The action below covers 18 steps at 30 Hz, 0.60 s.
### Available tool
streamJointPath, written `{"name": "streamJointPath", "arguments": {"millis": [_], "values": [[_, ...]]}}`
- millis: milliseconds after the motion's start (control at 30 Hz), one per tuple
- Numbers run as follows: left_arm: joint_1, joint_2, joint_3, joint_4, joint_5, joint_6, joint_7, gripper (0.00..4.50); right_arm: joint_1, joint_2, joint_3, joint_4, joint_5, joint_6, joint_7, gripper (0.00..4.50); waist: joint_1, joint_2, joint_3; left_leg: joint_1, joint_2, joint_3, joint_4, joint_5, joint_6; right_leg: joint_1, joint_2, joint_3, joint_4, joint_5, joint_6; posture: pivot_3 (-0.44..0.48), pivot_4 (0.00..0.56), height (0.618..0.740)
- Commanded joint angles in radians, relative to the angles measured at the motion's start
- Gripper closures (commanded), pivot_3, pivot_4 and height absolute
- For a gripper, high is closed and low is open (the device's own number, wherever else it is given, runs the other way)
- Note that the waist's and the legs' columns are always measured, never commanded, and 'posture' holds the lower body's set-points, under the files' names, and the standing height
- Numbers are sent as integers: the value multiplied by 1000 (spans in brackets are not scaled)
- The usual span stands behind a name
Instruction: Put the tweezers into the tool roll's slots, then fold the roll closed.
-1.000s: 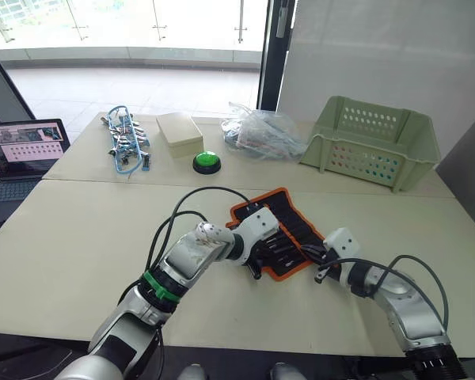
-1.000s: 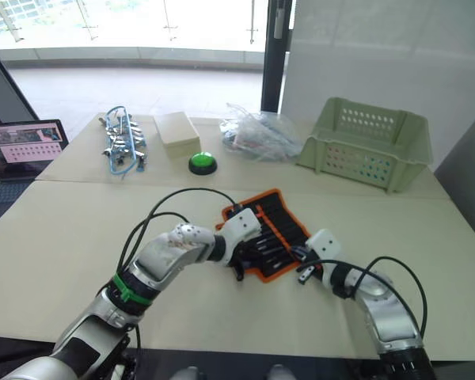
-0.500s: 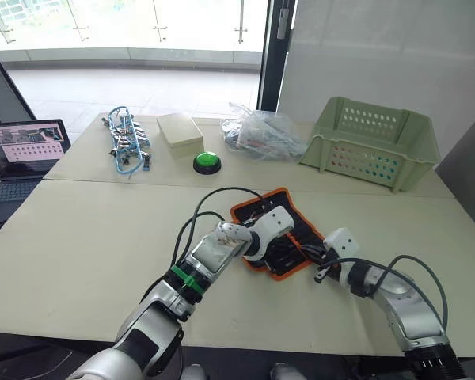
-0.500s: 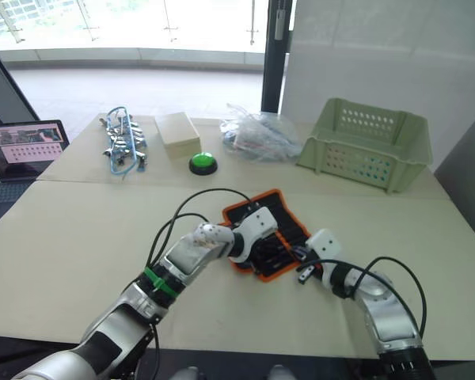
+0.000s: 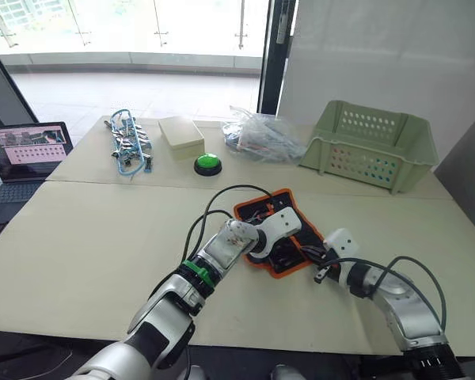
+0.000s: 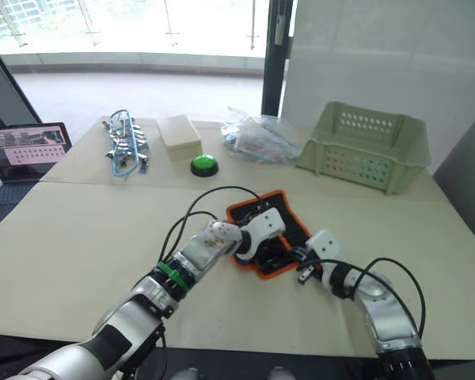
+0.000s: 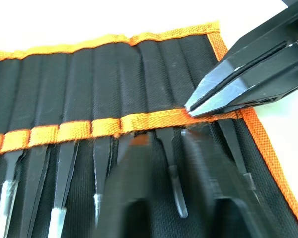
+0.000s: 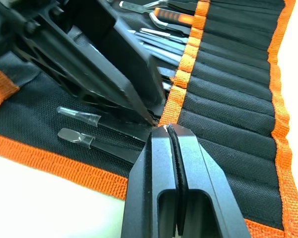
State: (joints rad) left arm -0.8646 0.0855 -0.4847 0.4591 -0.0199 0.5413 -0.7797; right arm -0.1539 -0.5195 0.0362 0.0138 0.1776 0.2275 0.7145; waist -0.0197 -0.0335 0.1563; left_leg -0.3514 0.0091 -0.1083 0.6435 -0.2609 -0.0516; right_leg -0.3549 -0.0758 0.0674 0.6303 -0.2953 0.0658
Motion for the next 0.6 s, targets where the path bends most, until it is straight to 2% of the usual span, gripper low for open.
{"name": "streamJointPath", "arguments": {"millis": [33, 200, 367, 500, 567, 600], "values": [[21, 69, 37, -124, -35, 60, -84, 1847, 43, 7, 87, 103, -53, 57, 22, 4500, -6, 0, 0, 0, 0, 0, 0, 0, 0, 0, 0, 0, 0, 0, 0, 0, 150, 740], [54, 224, 139, -255, -137, 129, -208, 191, 34, 2, 90, 113, -51, 53, 27, 4500, -22, 1, 0, 0, 2, 0, -1, 0, 0, -2, 2, 0, 1, 3, -5, 0, 150, 740], [92, 349, 308, -391, -251, 144, -258, 87, 18, 0, 68, 99, -32, 0, 42, 4500, -22, 1, 0, -1, 2, 0, -1, 0, 0, -2, 1, 0, 1, 3, -6, 0, 150, 740], [160, 455, 439, -463, -323, 149, -273, 87, -4, 29, 29, -11, 40, -96, 81, 4500, -27, 5, 4, -2, 3, 0, -1, 0, 0, -5, 2, 0, 1, 4, -6, 0, 150, 740], [206, 504, 475, -458, -318, 111, -271, 87, -6, 16, 36, -80, 66, -89, 120, 4500, -28, 10, 7, -4, 3, 0, -2, 0, 0, -9, 2, 0, 3, 4, -7, 0, 150, 740], [226, 524, 486, -454, -315, 95, -271, 30, -6, 6, 43, -110, 75, -85, 141, 4240, -27, 11, 8, -8, 3, 1, -2, 0, 0, -15, 2, 2, 5, 4, -7, 0, 150, 740]]}}
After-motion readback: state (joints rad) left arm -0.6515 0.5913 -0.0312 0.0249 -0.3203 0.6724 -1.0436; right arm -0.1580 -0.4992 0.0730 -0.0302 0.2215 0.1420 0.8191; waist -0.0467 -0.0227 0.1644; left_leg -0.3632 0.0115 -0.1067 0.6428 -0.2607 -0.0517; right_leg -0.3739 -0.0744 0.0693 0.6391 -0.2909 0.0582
